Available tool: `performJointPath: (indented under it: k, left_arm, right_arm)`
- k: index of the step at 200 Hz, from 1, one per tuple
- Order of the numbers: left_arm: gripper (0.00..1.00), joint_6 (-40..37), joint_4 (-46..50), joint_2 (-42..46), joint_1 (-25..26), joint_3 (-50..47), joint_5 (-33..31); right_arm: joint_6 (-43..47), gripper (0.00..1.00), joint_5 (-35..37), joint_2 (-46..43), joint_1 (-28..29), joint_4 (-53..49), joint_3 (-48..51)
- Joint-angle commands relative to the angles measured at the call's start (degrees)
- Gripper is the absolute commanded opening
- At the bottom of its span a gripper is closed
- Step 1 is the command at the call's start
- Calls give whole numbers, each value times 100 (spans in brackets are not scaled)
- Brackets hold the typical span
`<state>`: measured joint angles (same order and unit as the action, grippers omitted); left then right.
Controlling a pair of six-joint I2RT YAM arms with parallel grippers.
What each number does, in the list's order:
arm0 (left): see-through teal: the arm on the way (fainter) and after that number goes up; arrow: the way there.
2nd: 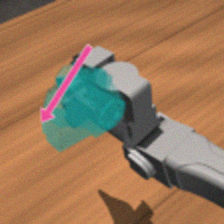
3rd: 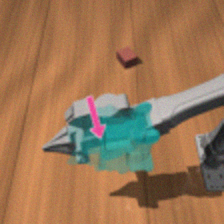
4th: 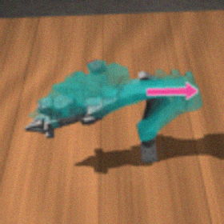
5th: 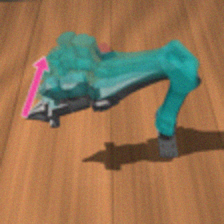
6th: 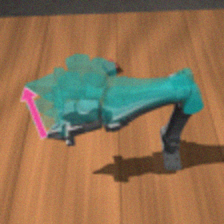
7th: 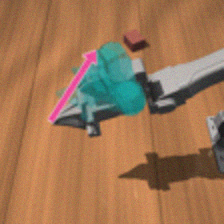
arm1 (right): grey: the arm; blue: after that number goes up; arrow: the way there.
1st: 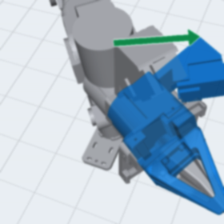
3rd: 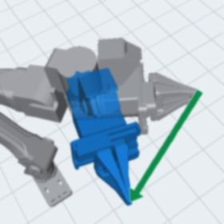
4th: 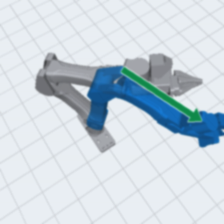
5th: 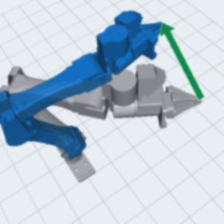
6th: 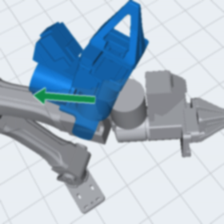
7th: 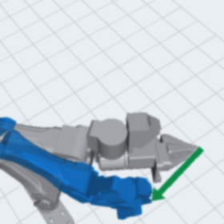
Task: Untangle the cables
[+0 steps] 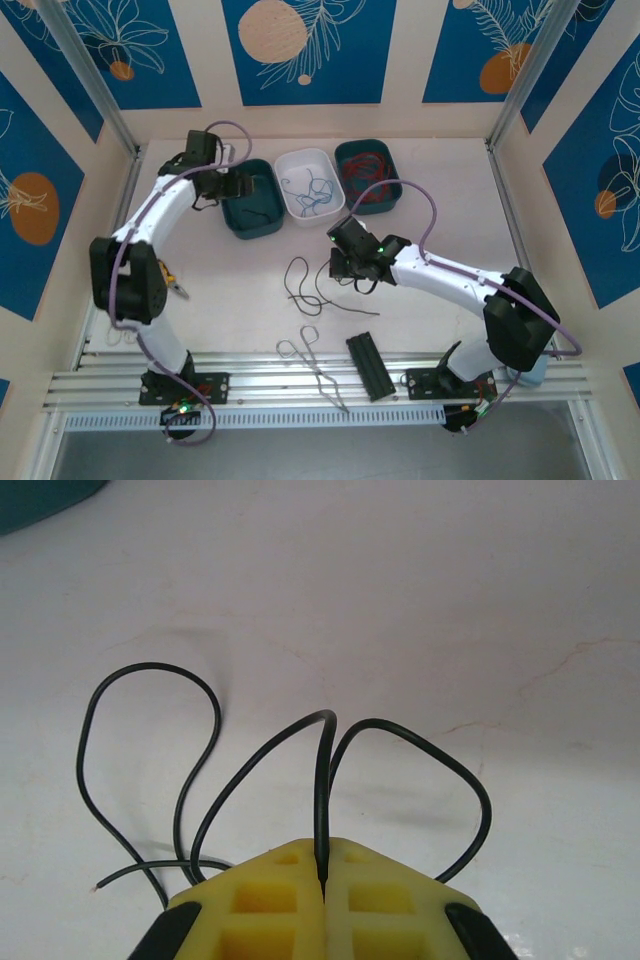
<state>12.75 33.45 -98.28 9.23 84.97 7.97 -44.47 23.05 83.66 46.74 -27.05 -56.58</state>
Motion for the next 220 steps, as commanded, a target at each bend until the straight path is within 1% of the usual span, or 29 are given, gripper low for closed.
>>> performJointPath:
  k: [1,36,64,88,105,116,128,150,181,206,220]
  left_arm:
    - [71,264,-275,605,28,-433,288]
    - [74,629,-670,1528,256,-1473,584]
    - [72,947,-1013,2149,717,-2326,678]
    - [71,1234,-1247,2509,1223,-2923,519]
    - [69,1386,-1360,2628,1605,-3250,214]
    - [65,1508,-1461,2632,1810,-3452,76]
    - [62,1659,-1635,2593,1986,-3672,102]
    - [59,1816,-1860,2382,2253,-3935,157]
    - [56,1802,-1980,1962,2547,-3980,293]
    - [53,1798,-2127,1622,2692,-3962,414]
    - [51,1792,-2171,1454,2741,-3944,371]
  right_arm:
    - [-80,0,167,-218,60,-72,-256]
    - [-119,0,356,-414,108,-68,-249]
    - [-175,0,481,-615,107,53,-205]
    - [-174,0,549,-762,105,153,-187]
    - [-206,0,598,-846,107,173,-172]
    - [-244,0,600,-898,106,190,-153]
    - [-284,0,589,-951,106,215,-119]
    - [-357,0,582,-1024,98,235,-65]
    - [-430,0,594,-1095,88,218,-4]
    - [-473,0,592,-1115,81,217,46]
    - [-479,0,570,-1109,80,224,59]
